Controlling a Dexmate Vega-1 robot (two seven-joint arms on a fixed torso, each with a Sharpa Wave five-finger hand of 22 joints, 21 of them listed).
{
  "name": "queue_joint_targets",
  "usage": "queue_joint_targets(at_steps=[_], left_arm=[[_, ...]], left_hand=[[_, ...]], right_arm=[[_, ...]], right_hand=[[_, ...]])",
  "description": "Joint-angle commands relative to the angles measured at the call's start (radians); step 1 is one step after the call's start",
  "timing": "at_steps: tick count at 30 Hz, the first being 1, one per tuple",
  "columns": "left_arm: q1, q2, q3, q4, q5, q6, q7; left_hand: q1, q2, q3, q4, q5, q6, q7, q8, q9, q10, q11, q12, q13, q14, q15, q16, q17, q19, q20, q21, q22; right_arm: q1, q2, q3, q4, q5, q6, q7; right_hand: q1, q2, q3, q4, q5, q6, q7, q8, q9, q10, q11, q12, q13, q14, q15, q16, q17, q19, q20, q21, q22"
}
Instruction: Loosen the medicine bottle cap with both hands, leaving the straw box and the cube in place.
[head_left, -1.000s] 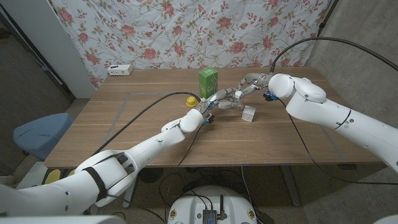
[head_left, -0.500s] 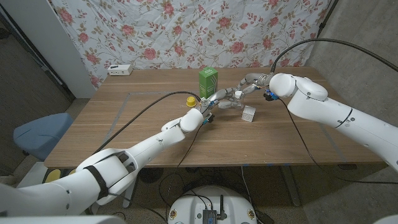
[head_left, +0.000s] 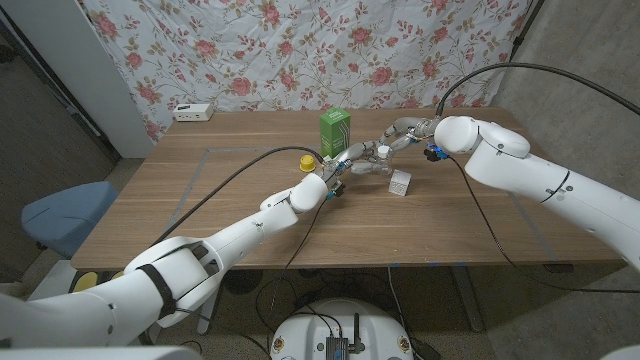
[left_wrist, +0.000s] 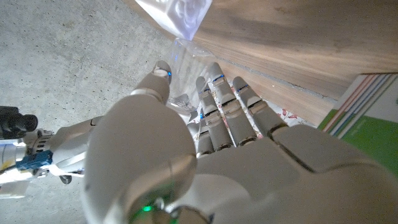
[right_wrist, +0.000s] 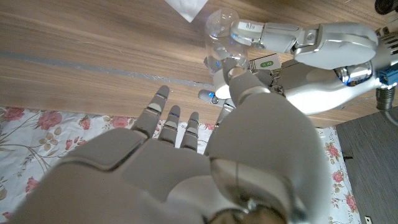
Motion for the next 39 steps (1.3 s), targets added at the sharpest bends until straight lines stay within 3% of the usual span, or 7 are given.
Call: queue_joint_targets(at_steps=[1,10,19,39], left_arm=[[-0.006,-0.007,0.003,0.015,-0.002,-0.005,0.001],[-0.01,-0.011,0.006,0.025,-0.001,-0.01,0.005],[-0.012,-0.012,0.007,0.028,0.0,-0.012,0.009],[-0.006,0.016,0.01,-0.034,0.035,0.021,0.019]], left_hand=[[-0.005,0.006,0.008,0.001,0.007,0.004,-0.006,-0.001,0.003,0.053,-0.042,0.006,0.001,0.011,-0.077,0.004,0.001,-0.005,-0.008,0.001,0.002],[-0.007,0.005,0.011,0.0,0.007,0.004,-0.006,-0.001,0.003,0.054,-0.042,0.006,0.001,0.012,-0.077,0.004,0.001,-0.006,-0.008,0.001,0.002],[-0.008,0.006,0.015,0.0,0.007,0.004,-0.006,-0.001,0.003,0.054,-0.041,0.006,0.001,0.013,-0.077,0.004,0.001,-0.007,-0.008,0.001,0.002],[-0.005,0.006,0.023,-0.004,0.008,0.008,-0.002,0.001,0.003,0.069,-0.041,0.01,0.001,0.02,-0.083,0.006,0.002,-0.008,-0.015,0.001,0.002]], right_arm=[[0.008,-0.006,0.007,0.014,0.036,0.022,0.01],[0.007,-0.009,0.016,0.017,0.058,0.03,0.004],[0.002,-0.017,0.031,0.012,0.089,0.039,0.002],[-0.021,-0.063,0.072,-0.038,0.138,0.002,-0.021]], right_hand=[[0.009,-0.02,0.002,0.002,0.006,-0.02,-0.007,-0.018,0.001,-0.016,0.011,-0.004,0.002,-0.003,-0.002,0.005,0.002,0.003,-0.001,0.0,0.002],[-0.003,-0.053,-0.022,0.005,0.002,-0.057,0.006,-0.042,-0.002,-0.027,0.035,-0.005,0.002,-0.006,0.016,0.0,-0.003,0.003,0.014,0.001,0.001],[-0.032,-0.089,-0.053,0.013,-0.007,-0.096,0.053,-0.066,-0.004,-0.038,0.061,-0.004,0.002,-0.014,0.032,-0.006,-0.006,0.0,0.03,0.0,0.002],[-0.091,-0.116,-0.088,0.033,-0.017,-0.133,0.092,-0.088,-0.004,-0.051,0.086,-0.004,0.003,-0.019,0.054,-0.008,-0.004,-0.005,0.048,0.0,0.002]])
